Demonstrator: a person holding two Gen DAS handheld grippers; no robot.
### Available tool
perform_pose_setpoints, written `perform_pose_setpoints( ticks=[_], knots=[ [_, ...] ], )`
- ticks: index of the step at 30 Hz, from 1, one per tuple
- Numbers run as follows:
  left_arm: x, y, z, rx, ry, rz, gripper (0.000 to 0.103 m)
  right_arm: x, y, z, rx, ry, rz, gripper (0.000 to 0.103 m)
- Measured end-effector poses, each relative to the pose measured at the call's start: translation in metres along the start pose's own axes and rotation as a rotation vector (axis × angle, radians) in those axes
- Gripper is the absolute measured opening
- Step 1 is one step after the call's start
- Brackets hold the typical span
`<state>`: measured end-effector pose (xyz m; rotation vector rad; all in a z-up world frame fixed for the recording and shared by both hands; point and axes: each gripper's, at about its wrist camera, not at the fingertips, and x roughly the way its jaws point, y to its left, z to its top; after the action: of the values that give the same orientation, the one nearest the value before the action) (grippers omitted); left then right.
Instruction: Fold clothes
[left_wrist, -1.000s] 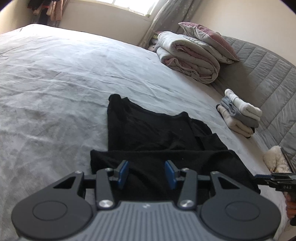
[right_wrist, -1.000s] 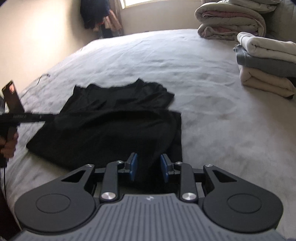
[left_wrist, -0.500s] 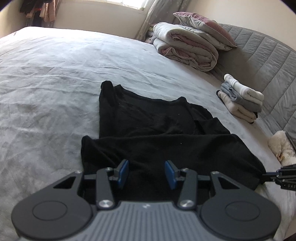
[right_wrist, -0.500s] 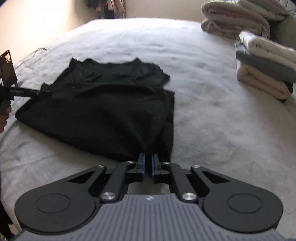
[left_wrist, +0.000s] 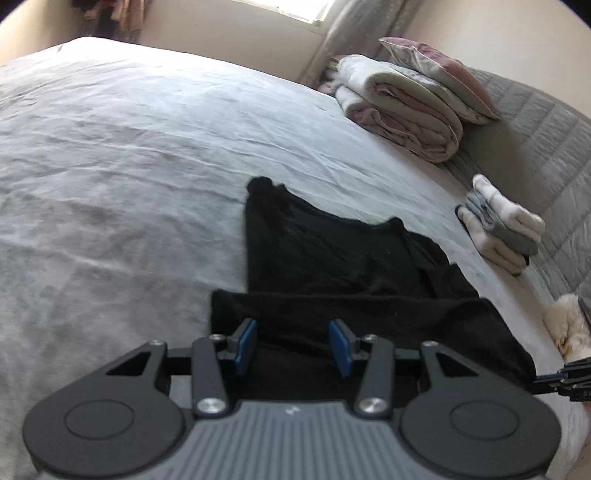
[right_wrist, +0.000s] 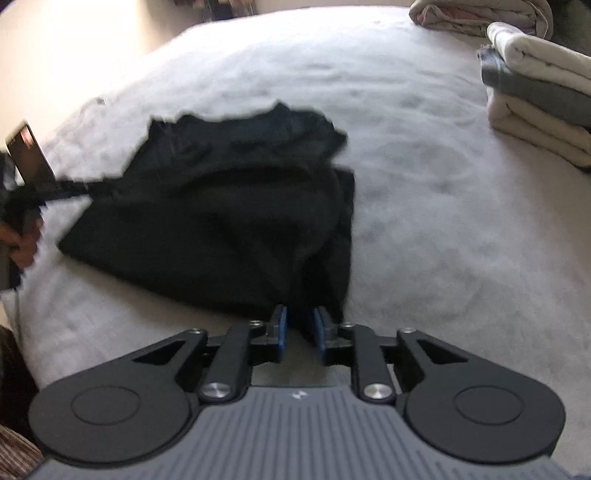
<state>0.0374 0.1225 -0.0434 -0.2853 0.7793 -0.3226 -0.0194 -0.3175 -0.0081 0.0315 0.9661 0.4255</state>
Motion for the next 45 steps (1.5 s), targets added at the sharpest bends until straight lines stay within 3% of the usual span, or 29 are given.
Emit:
perform_pose_setpoints(
  ticks=[4, 14, 17, 19, 25, 30, 35, 36, 40, 41, 43, 45],
  knots=[
    [0.007, -0.002, 0.020, 0.006, 0.017, 0.015, 0.049, 0.001, -0.002, 0.027, 0.044, -0.056, 0.022, 0.034],
    [0.062, -0.001, 0.070, 0.073, 0.061, 0.072, 0.051, 0.055, -0.004, 0.083, 0.053, -0.054, -0.036, 0.041],
    [0.078, 0.004, 0.080, 0.084, 0.049, 0.110, 0.048, 0.073, -0.009, 0.095, 0.074, -0.064, -0.055, 0.041],
    [0.086, 0.008, 0.085, 0.092, 0.038, 0.145, 0.034, 0.085, -0.013, 0.103, 0.090, -0.072, -0.065, 0.041],
    [0.093, 0.020, 0.100, 0.118, 0.027, 0.176, 0.034, 0.108, -0.021, 0.127, 0.094, -0.087, -0.078, 0.041],
    [0.101, 0.025, 0.114, 0.075, 0.056, 0.023, 0.039, 0.125, -0.022, 0.146, 0.076, -0.094, -0.062, 0.041],
    [0.120, 0.020, 0.120, 0.082, 0.088, -0.010, 0.036, 0.143, -0.020, 0.162, 0.057, -0.093, -0.078, 0.041],
    [0.122, 0.018, 0.120, 0.088, 0.087, -0.008, 0.034, 0.147, -0.019, 0.165, 0.056, -0.094, -0.077, 0.041],
    [0.128, 0.016, 0.120, 0.074, 0.096, -0.014, 0.010, 0.160, -0.013, 0.173, 0.037, -0.102, -0.083, 0.043],
    [0.128, 0.016, 0.120, 0.066, 0.095, -0.017, 0.008, 0.163, -0.010, 0.174, 0.026, -0.098, -0.091, 0.040],
    [0.126, 0.015, 0.119, 0.057, 0.089, -0.026, 0.006, 0.164, -0.007, 0.176, 0.003, -0.089, -0.091, 0.004],
    [0.119, 0.009, 0.117, 0.063, 0.070, -0.036, 0.006, 0.159, -0.007, 0.176, 0.034, -0.094, -0.072, 0.003]
  ],
)
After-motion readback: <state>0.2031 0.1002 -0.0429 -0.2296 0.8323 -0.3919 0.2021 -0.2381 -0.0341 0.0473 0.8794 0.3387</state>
